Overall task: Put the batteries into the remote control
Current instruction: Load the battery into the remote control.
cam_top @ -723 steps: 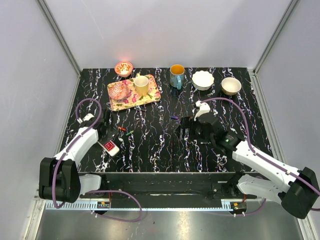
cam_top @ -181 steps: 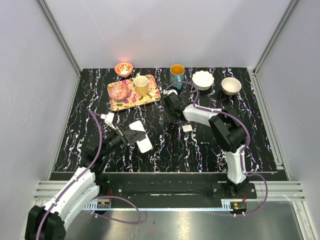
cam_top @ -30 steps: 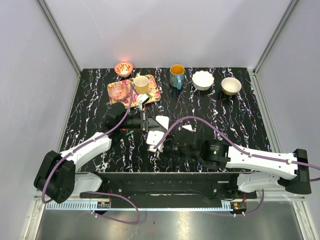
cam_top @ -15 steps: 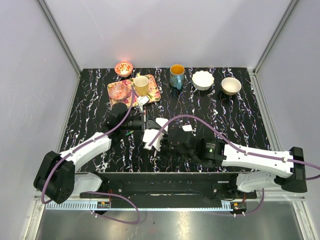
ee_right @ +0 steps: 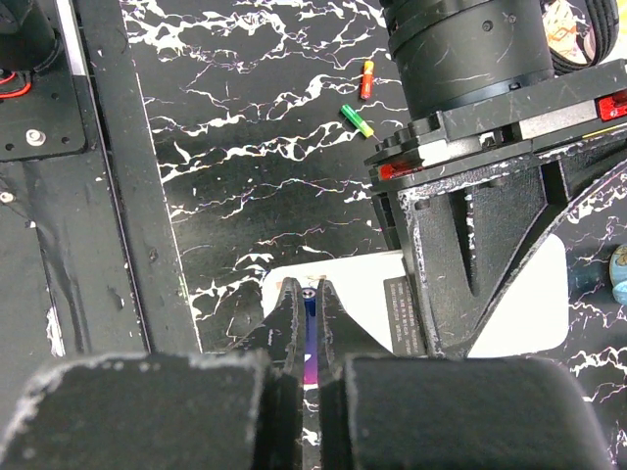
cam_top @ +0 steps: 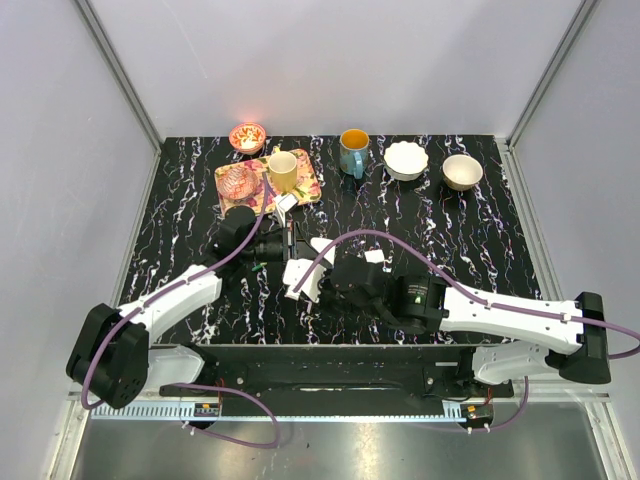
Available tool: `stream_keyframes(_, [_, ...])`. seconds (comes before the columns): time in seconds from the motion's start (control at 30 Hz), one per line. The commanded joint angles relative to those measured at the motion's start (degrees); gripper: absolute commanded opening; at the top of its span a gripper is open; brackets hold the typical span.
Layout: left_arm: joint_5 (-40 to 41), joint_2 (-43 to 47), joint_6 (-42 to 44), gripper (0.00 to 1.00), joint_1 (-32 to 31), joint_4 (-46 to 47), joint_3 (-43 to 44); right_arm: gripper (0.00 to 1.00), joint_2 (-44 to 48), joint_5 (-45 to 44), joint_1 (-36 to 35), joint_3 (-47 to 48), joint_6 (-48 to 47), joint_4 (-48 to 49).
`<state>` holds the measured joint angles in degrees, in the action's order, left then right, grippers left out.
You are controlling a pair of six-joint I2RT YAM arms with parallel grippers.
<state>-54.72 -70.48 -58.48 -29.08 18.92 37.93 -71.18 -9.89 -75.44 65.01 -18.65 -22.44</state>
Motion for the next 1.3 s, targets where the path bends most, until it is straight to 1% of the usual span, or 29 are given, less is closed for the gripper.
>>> stream_keyframes(0.0, [-0.4,2.4,-0.9,0.0,0.3,3.4,2.5,0.0,-0.5,-0.9,-0.4,2.5,0.5,0.4])
stream_keyframes(0.17, [-0.2,2.1,-0.1,0.0,0.3,2.6,1.9,0.0,0.9,-2.9,-0.5,2.4,0.2,5.2])
stream_keyframes(0.4, [-0.4,2.3,-0.8,0.0,0.3,4.0,1.2,0.0,-0.3,-2.1,-0.4,3.0,0.3,5.7])
stream_keyframes(1.27, [-0.8,2.2,-0.6,0.0,0.3,3.0,4.6,0.0,-0.5,0.2,-0.5,1.1,2.3,-0.4])
